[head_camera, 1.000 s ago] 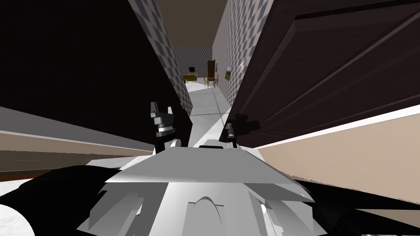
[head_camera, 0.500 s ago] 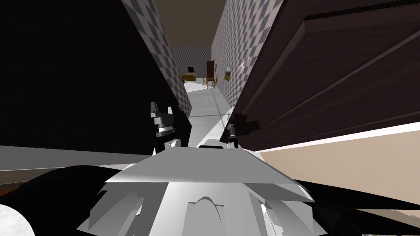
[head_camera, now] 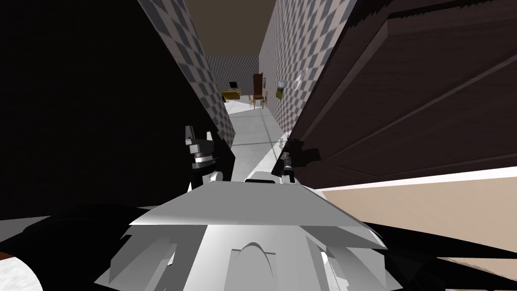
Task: Push the door open
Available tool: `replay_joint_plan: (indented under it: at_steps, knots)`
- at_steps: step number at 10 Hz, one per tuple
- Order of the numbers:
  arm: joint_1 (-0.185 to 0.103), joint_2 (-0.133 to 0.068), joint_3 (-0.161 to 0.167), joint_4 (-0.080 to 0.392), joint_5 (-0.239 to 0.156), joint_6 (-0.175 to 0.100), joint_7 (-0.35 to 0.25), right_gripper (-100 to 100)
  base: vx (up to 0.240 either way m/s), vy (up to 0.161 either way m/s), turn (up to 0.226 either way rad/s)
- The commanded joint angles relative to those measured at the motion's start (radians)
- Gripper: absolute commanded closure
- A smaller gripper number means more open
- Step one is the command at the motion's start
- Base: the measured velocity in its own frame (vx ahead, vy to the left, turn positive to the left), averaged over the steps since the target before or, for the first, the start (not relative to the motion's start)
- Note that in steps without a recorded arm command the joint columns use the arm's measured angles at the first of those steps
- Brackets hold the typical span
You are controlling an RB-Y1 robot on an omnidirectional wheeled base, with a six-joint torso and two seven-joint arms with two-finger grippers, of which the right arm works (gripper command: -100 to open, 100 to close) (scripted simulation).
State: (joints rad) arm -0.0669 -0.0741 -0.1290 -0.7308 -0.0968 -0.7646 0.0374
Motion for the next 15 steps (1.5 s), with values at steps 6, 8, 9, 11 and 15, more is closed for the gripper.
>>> replay_joint_plan:
  at_steps: [6, 8, 9, 11, 15]
  knots:
    - [-0.018, -0.025, -0.077, 0.036, -0.040, -0.021, 0.019, 100, 0.165, 0.028, -0.062]
    - [-0.018, -0.026, -0.088, 0.037, -0.047, -0.021, 0.022, 100, 0.180, 0.032, -0.085]
    - [-0.005, -0.018, -0.087, 0.010, -0.048, -0.003, 0.023, -100, -0.041, 0.092, -0.051]
    - [-0.002, -0.011, -0.091, 0.006, -0.053, -0.001, 0.025, -100, -0.168, 0.148, -0.052]
    - [0.000, 0.003, -0.099, 0.001, -0.061, -0.001, 0.028, -100, -0.185, 0.161, -0.057]
